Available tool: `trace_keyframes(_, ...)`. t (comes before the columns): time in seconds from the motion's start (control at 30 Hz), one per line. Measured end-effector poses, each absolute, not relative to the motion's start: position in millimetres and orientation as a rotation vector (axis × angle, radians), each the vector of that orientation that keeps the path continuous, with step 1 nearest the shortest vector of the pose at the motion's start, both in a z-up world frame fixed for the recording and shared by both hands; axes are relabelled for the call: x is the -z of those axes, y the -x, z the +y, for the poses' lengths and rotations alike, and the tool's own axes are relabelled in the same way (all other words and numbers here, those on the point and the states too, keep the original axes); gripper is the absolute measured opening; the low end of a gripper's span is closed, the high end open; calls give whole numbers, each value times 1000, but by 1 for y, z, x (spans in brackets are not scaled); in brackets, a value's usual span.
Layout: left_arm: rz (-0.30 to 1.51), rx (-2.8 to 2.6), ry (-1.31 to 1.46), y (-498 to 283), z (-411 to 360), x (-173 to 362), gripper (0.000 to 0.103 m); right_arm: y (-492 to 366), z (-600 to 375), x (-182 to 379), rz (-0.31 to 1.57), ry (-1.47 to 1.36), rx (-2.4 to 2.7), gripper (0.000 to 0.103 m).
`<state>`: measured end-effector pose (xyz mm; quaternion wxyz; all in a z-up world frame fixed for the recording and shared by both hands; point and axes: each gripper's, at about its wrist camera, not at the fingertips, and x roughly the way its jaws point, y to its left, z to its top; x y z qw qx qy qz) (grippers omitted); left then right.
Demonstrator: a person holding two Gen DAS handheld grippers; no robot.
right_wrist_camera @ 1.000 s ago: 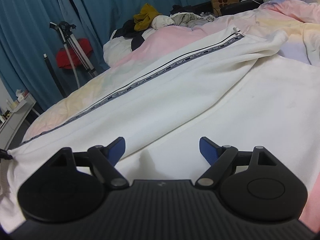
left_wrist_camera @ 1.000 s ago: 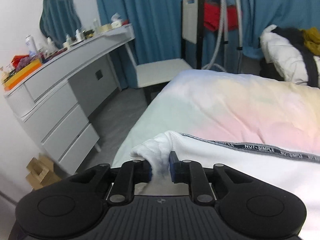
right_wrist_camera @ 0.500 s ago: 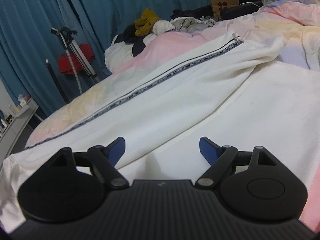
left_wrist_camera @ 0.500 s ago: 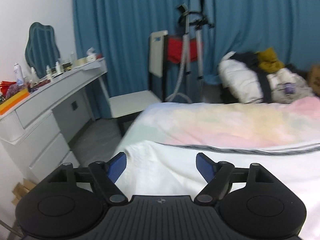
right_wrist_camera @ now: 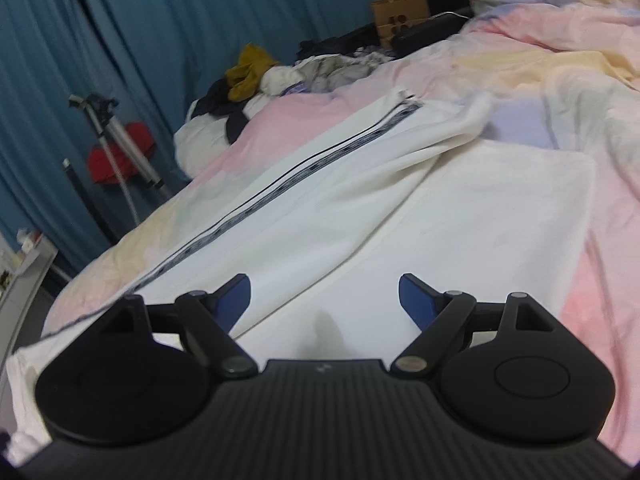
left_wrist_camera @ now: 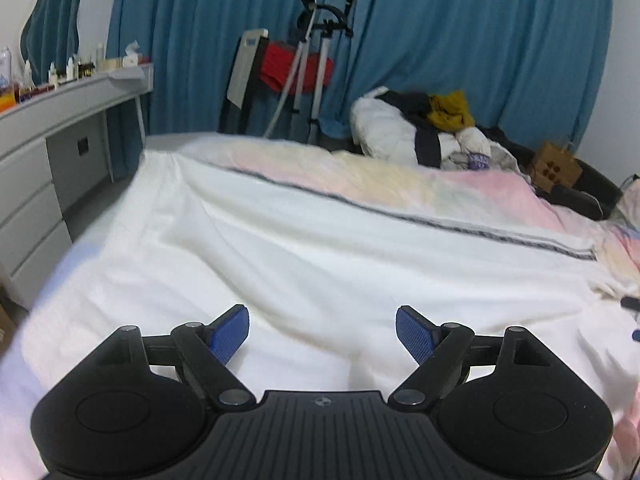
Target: Fold clothes
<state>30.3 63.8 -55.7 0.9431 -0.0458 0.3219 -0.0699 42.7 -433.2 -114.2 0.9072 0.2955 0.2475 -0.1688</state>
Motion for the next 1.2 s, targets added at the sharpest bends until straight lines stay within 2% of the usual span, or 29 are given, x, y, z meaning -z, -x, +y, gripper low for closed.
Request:
trace_keyframes(0.3, 693, 173, 79, -15, 51, 73, 83, -12, -515, 120, 436, -880, 490, 83)
trace_keyframes(0.63, 727, 182, 94, -20, 61, 82, 83, 1, -584, 135, 322, -959, 583, 83)
trace_keyframes(0.77, 711, 198, 137, -19, 64, 79, 84, 22, -618, 166, 295, -1094, 667, 84)
trace_keyframes(0.9, 712, 199, 171, -24, 66, 81, 84, 27, -636, 201, 291, -1271, 686, 81)
trace_keyframes(1.0, 724, 191, 188, -30, 68, 85, 84, 17, -636, 202, 332, -1215, 729, 77)
trace_keyframes(1.1, 740, 184, 207, -37, 71, 91, 84, 4, -633, 201, 363, -1124, 747, 78)
trace_keyframes(1.17, 752, 181, 218, -41, 73, 95, 84, -6, -633, 205, 361, -1104, 712, 65)
trace_keyframes(1.2, 756, 181, 223, -42, 73, 96, 84, -11, -633, 207, 358, -1092, 696, 55)
